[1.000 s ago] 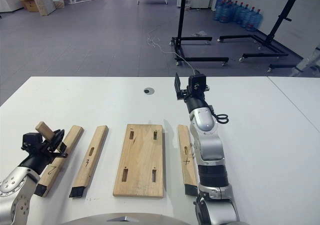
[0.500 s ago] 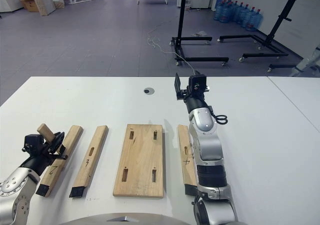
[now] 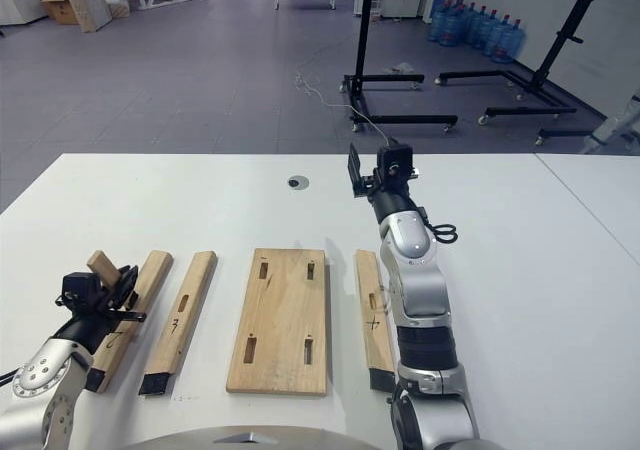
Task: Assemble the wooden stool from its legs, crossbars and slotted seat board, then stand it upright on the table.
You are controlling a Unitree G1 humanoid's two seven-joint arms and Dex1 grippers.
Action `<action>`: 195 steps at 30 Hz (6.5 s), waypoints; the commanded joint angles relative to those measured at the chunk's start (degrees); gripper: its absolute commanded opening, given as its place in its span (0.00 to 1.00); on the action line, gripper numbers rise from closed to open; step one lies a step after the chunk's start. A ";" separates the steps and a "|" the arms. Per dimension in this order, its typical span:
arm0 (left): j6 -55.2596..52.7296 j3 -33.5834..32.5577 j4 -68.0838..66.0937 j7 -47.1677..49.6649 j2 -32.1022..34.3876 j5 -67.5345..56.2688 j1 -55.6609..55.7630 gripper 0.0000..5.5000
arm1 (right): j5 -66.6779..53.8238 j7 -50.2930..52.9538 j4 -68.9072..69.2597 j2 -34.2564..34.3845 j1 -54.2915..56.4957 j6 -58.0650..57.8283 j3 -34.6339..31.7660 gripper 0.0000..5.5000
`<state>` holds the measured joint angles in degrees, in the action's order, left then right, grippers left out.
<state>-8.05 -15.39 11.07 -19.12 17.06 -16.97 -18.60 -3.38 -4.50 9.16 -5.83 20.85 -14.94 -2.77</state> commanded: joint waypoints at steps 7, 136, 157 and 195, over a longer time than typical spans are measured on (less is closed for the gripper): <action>-3.47 5.81 -9.46 -2.17 1.95 4.34 -2.94 0.07 | -0.56 -0.29 -1.00 0.07 2.05 -0.84 0.07 0.64; -15.17 -5.81 8.54 -8.62 12.01 1.91 -7.53 0.65 | 1.63 1.17 3.76 -0.24 -5.97 -0.05 0.82 0.64; -34.33 0.67 15.21 -1.99 14.03 4.93 -7.91 0.65 | 1.19 0.91 6.47 0.34 -5.62 -2.91 2.64 0.64; -21.59 -2.89 9.29 -11.22 7.64 -13.32 18.17 0.37 | -40.54 -29.07 2.70 -3.99 3.04 -21.76 -6.43 0.64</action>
<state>-29.88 -17.94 21.05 -28.58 23.39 -28.05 -4.01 -38.95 -31.37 13.14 -8.70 21.96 -32.78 -7.80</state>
